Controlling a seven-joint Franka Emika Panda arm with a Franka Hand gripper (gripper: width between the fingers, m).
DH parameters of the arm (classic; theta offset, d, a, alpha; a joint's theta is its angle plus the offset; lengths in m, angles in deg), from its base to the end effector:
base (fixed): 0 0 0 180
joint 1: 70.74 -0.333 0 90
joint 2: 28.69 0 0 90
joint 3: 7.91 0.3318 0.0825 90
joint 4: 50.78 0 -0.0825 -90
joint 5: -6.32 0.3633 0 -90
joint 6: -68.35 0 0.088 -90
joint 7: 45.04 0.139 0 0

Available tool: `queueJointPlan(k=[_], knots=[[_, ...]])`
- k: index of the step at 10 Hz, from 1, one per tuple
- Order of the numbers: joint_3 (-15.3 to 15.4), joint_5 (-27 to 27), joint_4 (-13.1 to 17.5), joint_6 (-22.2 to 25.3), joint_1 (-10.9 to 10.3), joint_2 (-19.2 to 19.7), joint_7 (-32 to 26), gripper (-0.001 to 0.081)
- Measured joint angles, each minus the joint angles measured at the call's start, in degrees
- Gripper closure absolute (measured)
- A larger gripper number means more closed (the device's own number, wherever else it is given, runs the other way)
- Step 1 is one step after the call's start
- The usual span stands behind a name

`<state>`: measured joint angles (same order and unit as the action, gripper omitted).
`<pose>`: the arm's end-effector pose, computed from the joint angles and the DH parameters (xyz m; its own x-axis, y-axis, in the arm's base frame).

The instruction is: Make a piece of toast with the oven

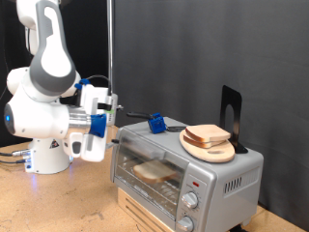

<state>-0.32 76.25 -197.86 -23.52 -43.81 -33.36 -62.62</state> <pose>0.3835 0.0006 0.3295 0.7906 -0.2056 -0.5768 -0.6080 -0.1518 -0.7793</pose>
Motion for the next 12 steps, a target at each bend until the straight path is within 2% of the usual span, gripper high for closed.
queueJointPlan(k=[4,6,9,12], knots=[[0.6,-1.5,-0.8,-0.9,0.1,-0.4,2.6,0.0124],[-0.6,-4.3,-0.7,0.3,1.5,-0.5,4.2,0.0124],[-4.1,-4.8,1.7,3.8,4.4,-1.1,6.0,0.0124],[-5.6,-4.3,4.4,0.5,5.7,-2.6,6.0,0.0124]])
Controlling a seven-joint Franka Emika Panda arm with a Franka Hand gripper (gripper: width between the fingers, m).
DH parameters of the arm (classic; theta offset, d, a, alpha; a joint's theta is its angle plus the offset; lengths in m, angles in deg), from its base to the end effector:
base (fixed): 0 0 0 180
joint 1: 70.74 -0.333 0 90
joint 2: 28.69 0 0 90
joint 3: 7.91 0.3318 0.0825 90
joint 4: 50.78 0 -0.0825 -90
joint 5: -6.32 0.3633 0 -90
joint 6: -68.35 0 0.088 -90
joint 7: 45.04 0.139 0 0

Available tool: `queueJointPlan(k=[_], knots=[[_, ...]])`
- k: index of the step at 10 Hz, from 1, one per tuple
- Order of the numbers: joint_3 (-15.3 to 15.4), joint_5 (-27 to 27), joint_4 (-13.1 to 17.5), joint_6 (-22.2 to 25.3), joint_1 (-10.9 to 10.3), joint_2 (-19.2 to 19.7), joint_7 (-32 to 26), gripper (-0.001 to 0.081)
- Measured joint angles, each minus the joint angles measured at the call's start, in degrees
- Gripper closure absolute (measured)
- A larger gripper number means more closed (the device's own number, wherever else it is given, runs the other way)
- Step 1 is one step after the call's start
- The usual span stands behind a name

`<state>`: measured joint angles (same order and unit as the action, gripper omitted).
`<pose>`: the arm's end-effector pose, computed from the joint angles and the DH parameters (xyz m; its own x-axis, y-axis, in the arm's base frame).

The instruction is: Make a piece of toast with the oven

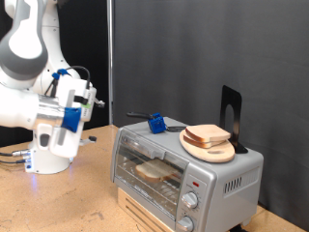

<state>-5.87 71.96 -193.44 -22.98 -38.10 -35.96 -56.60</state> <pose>0.3885 -0.0848 0.3667 0.7398 -0.3688 -0.5628 -0.6343 -0.1031 -0.7662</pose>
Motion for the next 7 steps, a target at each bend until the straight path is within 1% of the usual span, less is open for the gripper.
queueJointPlan(k=[2,3,5,6,7], knots=[[0.2,0.1,-0.2,1.3,-0.1,0.5,0.0,0.0124],[0.5,1.4,0.6,2.0,-0.2,1.7,0.0,0.0124],[2.1,5.9,3.5,0.5,-0.8,5.7,-1.1,0.0124],[2.8,6.8,5.3,0.0,-1.1,7.8,-2.6,0.0124],[3.4,5.9,7.7,0.1,-1.2,10.2,-4.4,0.0124]])
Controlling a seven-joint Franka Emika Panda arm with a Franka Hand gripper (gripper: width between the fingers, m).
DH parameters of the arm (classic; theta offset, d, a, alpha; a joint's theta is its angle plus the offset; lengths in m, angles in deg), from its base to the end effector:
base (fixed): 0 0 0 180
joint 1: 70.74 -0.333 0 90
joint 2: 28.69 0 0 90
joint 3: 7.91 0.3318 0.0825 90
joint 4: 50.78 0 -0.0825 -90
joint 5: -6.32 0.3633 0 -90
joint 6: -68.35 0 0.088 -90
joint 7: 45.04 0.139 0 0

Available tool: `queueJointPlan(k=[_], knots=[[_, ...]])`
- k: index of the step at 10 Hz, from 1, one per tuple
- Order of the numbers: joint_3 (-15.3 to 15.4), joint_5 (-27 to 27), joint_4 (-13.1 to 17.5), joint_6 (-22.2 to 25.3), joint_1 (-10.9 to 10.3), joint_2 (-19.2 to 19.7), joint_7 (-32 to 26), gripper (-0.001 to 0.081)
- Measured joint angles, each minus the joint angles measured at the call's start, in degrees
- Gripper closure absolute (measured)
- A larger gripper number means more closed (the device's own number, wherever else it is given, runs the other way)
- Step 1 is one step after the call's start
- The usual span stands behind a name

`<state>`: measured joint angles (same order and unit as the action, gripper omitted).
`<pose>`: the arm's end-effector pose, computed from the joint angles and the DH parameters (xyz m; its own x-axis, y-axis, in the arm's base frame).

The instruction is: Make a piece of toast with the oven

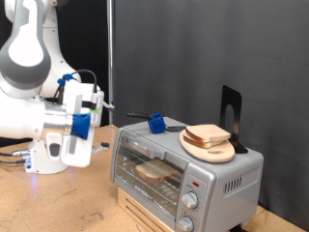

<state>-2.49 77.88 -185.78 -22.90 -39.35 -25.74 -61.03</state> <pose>0.4460 -0.0728 0.3497 0.7882 -0.3064 -0.5337 -0.5755 -0.0598 -0.8156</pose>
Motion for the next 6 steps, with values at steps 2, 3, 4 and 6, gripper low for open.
queueJointPlan(k=[2,3,4,6], knots=[[1.0,-5.3,6.2,1.4,-0.4,5.7,-1.4,0.0124],[1.5,-5.3,8.4,-0.6,-0.7,8.1,-1.0,0.0124],[1.6,-5.1,9.8,-2.0,-1.2,9.8,-0.8,0.0124],[1.5,-5.9,10.0,1.5,-0.9,9.9,-0.7,0.0124]])
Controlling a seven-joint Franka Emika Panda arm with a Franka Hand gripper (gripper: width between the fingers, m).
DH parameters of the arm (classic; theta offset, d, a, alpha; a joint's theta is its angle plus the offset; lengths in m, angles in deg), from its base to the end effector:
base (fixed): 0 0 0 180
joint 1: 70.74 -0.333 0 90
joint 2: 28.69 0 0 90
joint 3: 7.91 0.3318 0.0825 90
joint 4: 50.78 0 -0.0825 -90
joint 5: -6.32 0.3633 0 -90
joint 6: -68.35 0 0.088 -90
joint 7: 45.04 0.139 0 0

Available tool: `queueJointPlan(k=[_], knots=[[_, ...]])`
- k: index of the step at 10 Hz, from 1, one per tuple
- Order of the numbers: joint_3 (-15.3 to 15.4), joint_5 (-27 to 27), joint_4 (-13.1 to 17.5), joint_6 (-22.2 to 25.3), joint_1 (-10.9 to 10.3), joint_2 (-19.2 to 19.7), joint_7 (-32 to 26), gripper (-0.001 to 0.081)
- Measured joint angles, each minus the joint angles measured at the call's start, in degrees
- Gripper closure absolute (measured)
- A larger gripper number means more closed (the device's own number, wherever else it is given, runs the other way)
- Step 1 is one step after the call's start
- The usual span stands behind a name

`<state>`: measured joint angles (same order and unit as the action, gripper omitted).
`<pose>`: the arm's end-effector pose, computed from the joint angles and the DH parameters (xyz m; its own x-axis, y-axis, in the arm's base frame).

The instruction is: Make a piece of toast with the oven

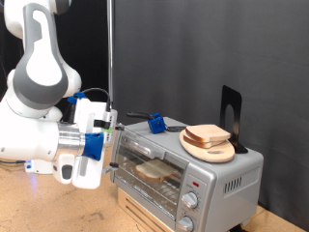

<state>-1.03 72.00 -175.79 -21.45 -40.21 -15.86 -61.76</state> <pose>0.4862 -0.0756 0.3250 0.8205 -0.2139 -0.5302 -0.5646 -0.1575 -0.8102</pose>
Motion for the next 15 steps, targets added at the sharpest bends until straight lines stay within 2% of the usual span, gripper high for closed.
queueJointPlan(k=[1,3,6,12,15], knots=[[-0.1,-0.1,0.6,2.2,0.3,0.5,0.6,0.0124],[0.0,2.6,3.6,2.4,0.2,2.8,3.2,0.0124],[0.5,4.8,9.6,-3.0,-0.6,7.7,4.6,0.0124],[0.9,4.5,23.6,-5.9,-2.7,20.9,2.6,0.0124],[0.8,3.6,30.3,-9.1,-4.0,27.4,2.6,0.0124]])
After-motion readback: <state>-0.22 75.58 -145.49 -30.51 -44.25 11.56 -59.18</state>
